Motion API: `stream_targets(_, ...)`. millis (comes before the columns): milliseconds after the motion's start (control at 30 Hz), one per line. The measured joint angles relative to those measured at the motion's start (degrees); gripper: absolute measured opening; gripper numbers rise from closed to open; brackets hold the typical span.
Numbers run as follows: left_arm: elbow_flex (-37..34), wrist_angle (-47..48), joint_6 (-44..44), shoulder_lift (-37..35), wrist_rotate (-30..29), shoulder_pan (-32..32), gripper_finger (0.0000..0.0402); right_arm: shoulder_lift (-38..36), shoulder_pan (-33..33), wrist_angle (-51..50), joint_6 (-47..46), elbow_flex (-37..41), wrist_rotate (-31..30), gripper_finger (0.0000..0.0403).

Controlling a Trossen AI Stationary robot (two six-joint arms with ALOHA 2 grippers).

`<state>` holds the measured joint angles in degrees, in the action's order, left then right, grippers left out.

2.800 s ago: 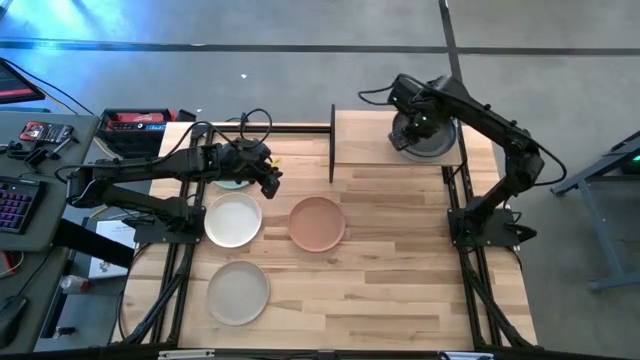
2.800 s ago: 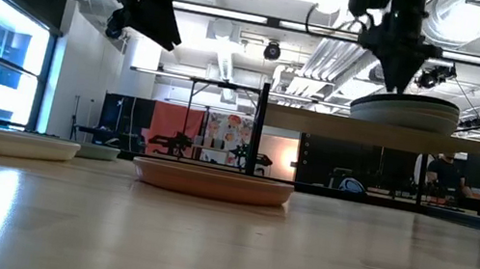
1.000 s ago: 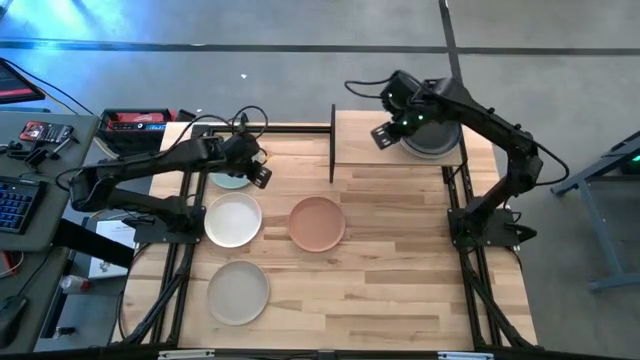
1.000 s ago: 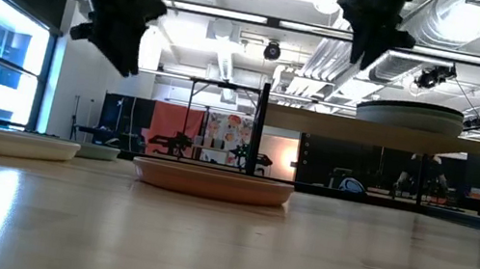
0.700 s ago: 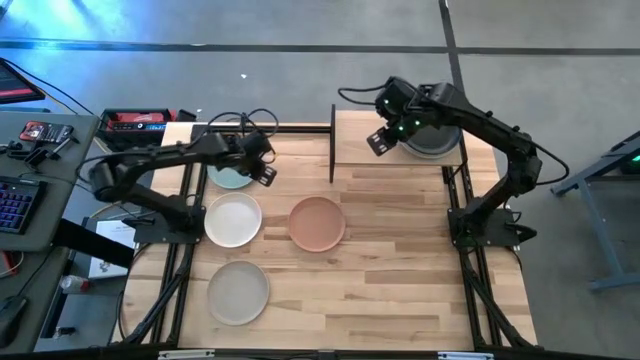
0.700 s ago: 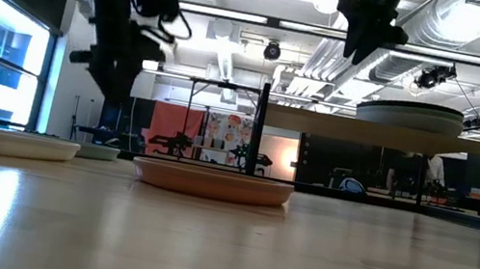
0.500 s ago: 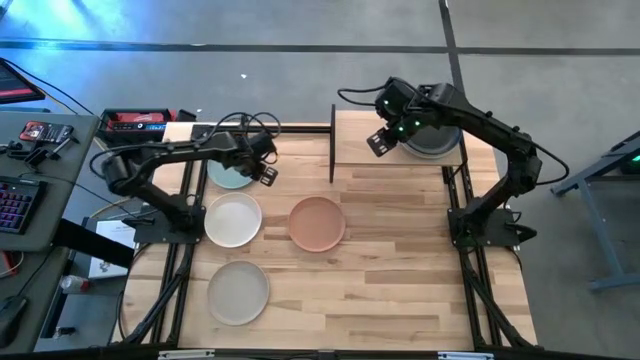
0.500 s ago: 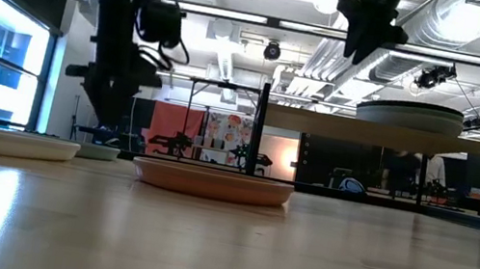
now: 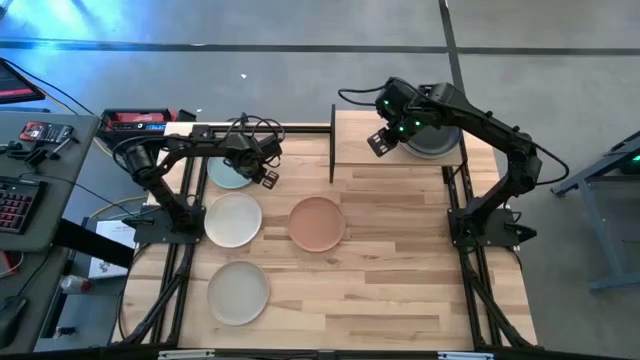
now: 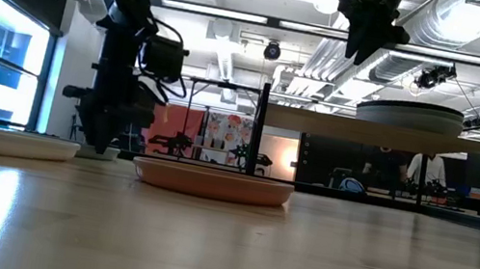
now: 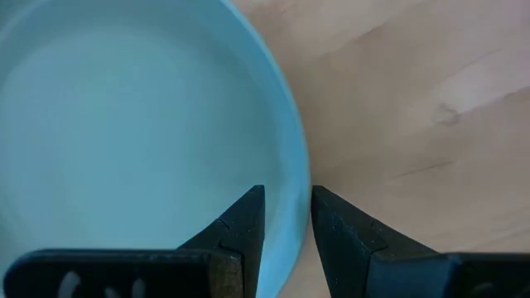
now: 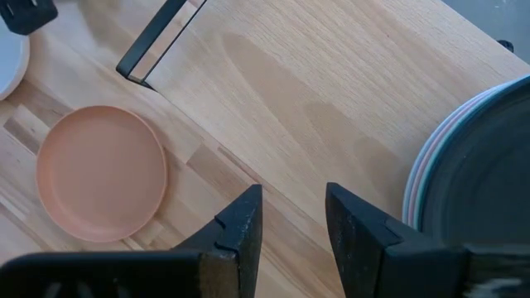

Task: Place and stack plates onto a shelf
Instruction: Put the blue plate on the shelf

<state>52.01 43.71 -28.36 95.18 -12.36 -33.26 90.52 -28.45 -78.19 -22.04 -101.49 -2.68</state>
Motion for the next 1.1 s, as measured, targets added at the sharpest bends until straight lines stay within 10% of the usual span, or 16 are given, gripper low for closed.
stream_targets(500,-0.07,0.0,8.47,1.71,0.37,0.78,0.002,0.0,0.0,0.02,-0.27,0.0,0.06,0.011)
stream_targets(1100,1.57,3.96,32.29,-12.82,2.54,12.63,0.0002,0.02,-0.02,2.88,-4.58,0.0,2.4,0.011)
